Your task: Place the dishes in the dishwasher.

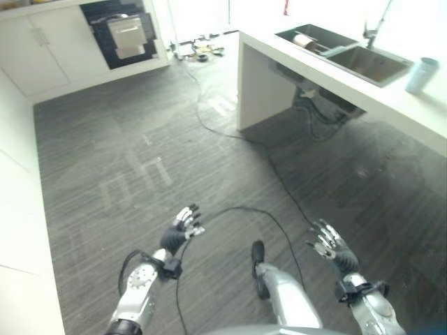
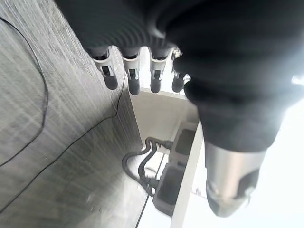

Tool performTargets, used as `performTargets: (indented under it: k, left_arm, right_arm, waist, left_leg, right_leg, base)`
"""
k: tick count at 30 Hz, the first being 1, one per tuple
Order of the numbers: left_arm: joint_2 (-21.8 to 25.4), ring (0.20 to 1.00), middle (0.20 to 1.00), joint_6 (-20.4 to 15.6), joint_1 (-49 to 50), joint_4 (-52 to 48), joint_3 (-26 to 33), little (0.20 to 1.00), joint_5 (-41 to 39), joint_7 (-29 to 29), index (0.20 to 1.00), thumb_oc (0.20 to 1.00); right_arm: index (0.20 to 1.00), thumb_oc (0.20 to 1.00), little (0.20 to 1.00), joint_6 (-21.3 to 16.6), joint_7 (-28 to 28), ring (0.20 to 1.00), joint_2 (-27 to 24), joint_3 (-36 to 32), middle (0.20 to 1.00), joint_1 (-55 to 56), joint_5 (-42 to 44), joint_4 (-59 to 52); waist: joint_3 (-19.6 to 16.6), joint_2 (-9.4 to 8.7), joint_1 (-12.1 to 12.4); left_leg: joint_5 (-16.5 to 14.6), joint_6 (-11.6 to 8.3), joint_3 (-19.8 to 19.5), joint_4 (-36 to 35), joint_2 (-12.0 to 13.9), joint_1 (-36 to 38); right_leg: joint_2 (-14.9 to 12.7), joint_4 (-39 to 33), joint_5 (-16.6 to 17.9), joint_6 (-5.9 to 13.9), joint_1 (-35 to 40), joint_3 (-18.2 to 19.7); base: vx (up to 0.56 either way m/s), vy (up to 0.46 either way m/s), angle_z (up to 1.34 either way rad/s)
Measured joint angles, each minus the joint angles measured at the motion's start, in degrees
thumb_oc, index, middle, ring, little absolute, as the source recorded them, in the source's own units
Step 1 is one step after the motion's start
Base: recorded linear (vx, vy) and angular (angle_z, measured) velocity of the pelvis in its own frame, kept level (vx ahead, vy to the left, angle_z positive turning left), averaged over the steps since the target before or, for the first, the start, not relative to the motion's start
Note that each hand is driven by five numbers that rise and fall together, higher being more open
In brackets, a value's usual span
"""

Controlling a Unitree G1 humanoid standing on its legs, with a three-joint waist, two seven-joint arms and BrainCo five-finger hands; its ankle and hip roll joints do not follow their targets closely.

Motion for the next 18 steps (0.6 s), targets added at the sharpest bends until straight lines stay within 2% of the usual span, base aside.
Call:
performTargets:
  k: [1, 2, 3, 4, 5, 7, 8, 9, 10, 11, 12, 13, 14, 15, 16, 17, 18]
  left_arm:
    - [-1.52, 1.000, 1.000, -0.22, -0.48, -0.26, -0.06, 1.000, 0.00, -0.06, 1.000, 1.000]
    - [-2.46, 1.000, 1.000, -0.51, 0.01, -0.71, -0.06, 1.000, -0.01, -0.05, 1.000, 1.000]
    - [-1.77, 1.000, 1.000, -0.55, -0.79, -0.82, 0.19, 1.000, -0.01, 0.01, 1.000, 1.000]
    - [-0.81, 1.000, 1.000, -0.94, -1.22, -0.83, 0.60, 1.000, -0.09, 0.44, 1.000, 1.000]
    - [0.12, 1.000, 1.000, -1.22, -2.01, -0.97, 0.61, 1.000, -0.13, 0.44, 1.000, 1.000]
    - [1.76, 1.000, 1.000, -1.46, -2.53, -1.97, 0.54, 1.000, -0.13, 0.35, 1.000, 1.000]
    - [2.58, 1.000, 1.000, -1.42, -2.00, -2.27, 0.54, 1.000, -0.13, 0.26, 1.000, 1.000]
    - [3.30, 1.000, 1.000, -1.11, -0.31, -2.13, 0.57, 1.000, -0.12, -0.09, 1.000, 1.000]
    - [3.39, 1.000, 1.000, -0.95, 0.42, -2.10, 0.51, 1.000, -0.07, -0.34, 1.000, 1.000]
    - [3.16, 1.000, 1.000, -0.88, 0.61, -2.13, 0.44, 1.000, -0.06, -0.33, 1.000, 1.000]
    - [2.95, 1.000, 1.000, -0.89, 0.76, -2.20, 0.40, 1.000, -0.07, -0.30, 1.000, 1.000]
    - [2.94, 1.000, 1.000, -0.87, 0.74, -2.26, 0.17, 1.000, -0.08, -0.30, 1.000, 1.000]
    - [2.79, 1.000, 1.000, -0.88, 0.73, -2.38, 0.16, 1.000, -0.10, -0.23, 1.000, 1.000]
    - [2.77, 1.000, 1.000, -0.87, 0.91, -2.59, 0.17, 1.000, -0.11, -0.17, 1.000, 1.000]
    - [2.77, 1.000, 1.000, -0.87, 0.91, -2.61, 0.17, 1.000, -0.11, -0.17, 1.000, 1.000]
    - [2.82, 1.000, 1.000, -0.89, 0.93, -2.80, 0.40, 1.000, -0.11, -0.17, 1.000, 1.000]
    - [2.48, 1.000, 1.000, -0.87, 2.07, -2.90, 0.68, 1.000, -0.12, -0.18, 1.000, 1.000]
  right_arm:
    - [1.000, 1.000, 1.000, -0.18, -0.14, 1.000, -0.82, 0.26, 1.000, 0.07, 0.03, -0.80]
    - [1.000, 1.000, 1.000, -0.18, -0.19, 1.000, -2.28, 0.87, 1.000, -1.26, 0.00, -1.01]
    - [1.000, 1.000, 1.000, -0.13, -0.53, 1.000, -2.57, 0.90, 1.000, -2.60, 0.01, -1.39]
    - [1.000, 1.000, 1.000, -0.22, -0.59, 1.000, -2.59, 0.89, 1.000, -4.00, 0.03, -1.71]
    - [1.000, 1.000, 1.000, -0.36, -0.56, 1.000, -2.62, 0.82, 1.000, -5.32, 0.03, -1.62]
    - [1.000, 1.000, 1.000, -0.38, -0.49, 1.000, -2.36, 0.43, 1.000, -6.18, -0.02, -0.28]
    - [1.000, 1.000, 1.000, -0.37, -0.44, 1.000, -2.13, 0.17, 1.000, -5.32, -0.01, -0.27]
    - [1.000, 1.000, 1.000, -0.57, -0.28, 1.000, -1.97, 0.17, 1.000, -4.46, 0.01, -0.31]
    - [1.000, 1.000, 1.000, -0.86, -0.22, 1.000, -1.88, 0.07, 1.000, -4.25, 0.00, -0.20]
    - [1.000, 1.000, 1.000, -1.27, -0.25, 1.000, -1.49, 0.04, 1.000, -4.15, -0.01, -0.31]
    - [1.000, 1.000, 1.000, -1.32, -0.19, 1.000, -1.49, 0.92, 1.000, -4.22, -0.09, -0.68]
    - [1.000, 1.000, 1.000, -1.37, -0.09, 1.000, -1.48, 1.41, 1.000, -4.22, -0.07, -0.78]
    - [1.000, 1.000, 1.000, -1.34, -0.62, 1.000, -2.01, 2.60, 1.000, -4.24, -0.08, -0.67]
    - [1.000, 1.000, 1.000, -1.32, -0.96, 1.000, -2.38, 3.52, 1.000, -4.20, -0.10, -0.65]
    - [1.000, 1.000, 1.000, -1.32, -0.96, 1.000, -2.38, 3.54, 1.000, -4.20, -0.10, -0.65]
    - [1.000, 1.000, 1.000, -1.34, -1.14, 1.000, -2.51, 3.90, 1.000, -4.65, -0.09, -0.59]
    - [1.000, 1.000, 1.000, -1.33, -1.10, 1.000, -2.73, 3.82, 1.000, -4.21, -0.10, -0.22]
  waist:
    - [-0.55, 0.18, -0.24]
    - [-1.86, 2.24, 0.00]
    - [-2.08, 3.10, 0.02]
    - [-1.86, 2.61, 0.23]
    - [-1.48, 1.99, 0.23]
    - [-0.01, -0.45, 0.80]
    - [0.90, -2.47, 1.57]
    - [0.87, -4.31, 2.64]
    - [1.06, -4.18, 3.16]
    - [1.14, -3.99, 3.62]
    - [1.22, -3.76, 4.03]
    - [1.53, -3.21, 3.36]
    - [1.63, -2.85, 3.21]
    - [1.48, -2.58, 3.66]
    - [1.48, -2.57, 3.67]
    - [1.46, -2.39, 4.60]
    - [1.05, -1.01, 6.04]
  left_leg:
    - [3.05, -1.10, -0.80, 5.27, -0.48, -0.34]
    - [6.08, -0.94, -0.47, 5.90, 0.34, -0.65]
    - [11.97, -1.21, 1.52, 10.25, 1.04, -2.35]
    - [15.84, -2.45, 1.35, 17.41, 1.18, -5.92]
    - [16.00, -2.46, 1.31, 26.39, 1.57, -10.87]
    - [16.87, -2.27, 2.38, 51.60, 3.65, -26.36]
    - [16.21, 0.00, 5.50, 59.62, 5.84, -35.02]
    - [13.72, 3.42, 6.80, 57.42, 5.73, -42.34]
    - [12.17, 4.99, 6.01, 51.77, 5.56, -47.04]
    - [11.32, 6.00, 6.27, 41.33, 5.45, -49.10]
    - [11.26, 6.53, 8.54, 24.52, 5.15, -48.21]
    - [11.43, 6.41, 10.15, 9.96, 4.54, -46.94]
    - [11.67, 6.12, 8.43, -0.86, 2.62, -45.05]
    - [12.17, 5.75, 4.22, -8.58, 0.49, -44.41]
    - [12.18, 5.75, 4.12, -8.67, 0.46, -44.41]
    - [12.94, 6.20, 1.70, -13.61, -1.11, -44.10]
    - [11.39, 8.79, 2.38, -13.43, 0.03, -41.87]
  right_leg:
    - [0.11, 1.26, 2.61, -0.41, 2.07, 2.02]
    - [1.88, 2.47, -0.13, -0.55, 2.83, 1.86]
    - [2.84, 2.30, -1.78, -1.37, 4.61, 2.58]
    - [3.10, 1.64, -2.70, -1.52, 6.59, 3.36]
    - [3.72, 1.33, -5.11, -2.23, 8.28, 4.17]
    - [4.53, 1.01, -8.85, -3.94, 12.79, 4.87]
    - [4.49, -0.40, -9.87, -4.21, 16.32, 5.34]
    - [4.16, -2.46, -10.82, -3.80, 19.81, 7.23]
    - [4.57, -3.73, -12.24, -2.93, 22.93, 8.74]
    - [4.56, -4.72, -13.35, -2.56, 24.73, 9.66]
    - [4.24, -5.26, -13.80, -1.05, 26.97, 11.41]
    - [4.33, -7.22, -14.22, 0.32, 30.51, 11.68]
    - [3.89, -9.32, -14.87, 1.29, 34.00, 12.19]
    - [3.12, -10.78, -15.75, 3.13, 37.52, 13.40]
    - [3.11, -10.81, -15.77, 3.17, 37.57, 13.46]
    - [2.28, -12.00, -17.35, 5.92, 40.88, 14.28]
    - [2.61, -10.72, -18.57, 8.34, 43.46, 15.50]
  base:
    - [0.37, -0.230, 0.12]
    - [0.32, -0.237, -0.07]
    - [0.35, -0.263, -0.36]
    - [0.40, -0.340, -0.27]
    - [0.36, -0.320, -0.30]
    - [0.28, -0.209, -0.20]
    - [0.38, -0.074, -0.36]
    - [0.42, 0.016, -0.57]
    - [0.49, 0.131, -0.65]
    - [0.46, 0.196, -0.71]
    - [0.45, 0.221, -0.53]
    - [0.44, 0.211, -0.45]
    - [0.52, 0.251, -0.34]
    - [0.49, 0.246, -0.32]
    - [0.39, 0.215, -0.54]
    - [0.39, 0.258, -0.81]
    - [0.42, 0.291, -0.85]
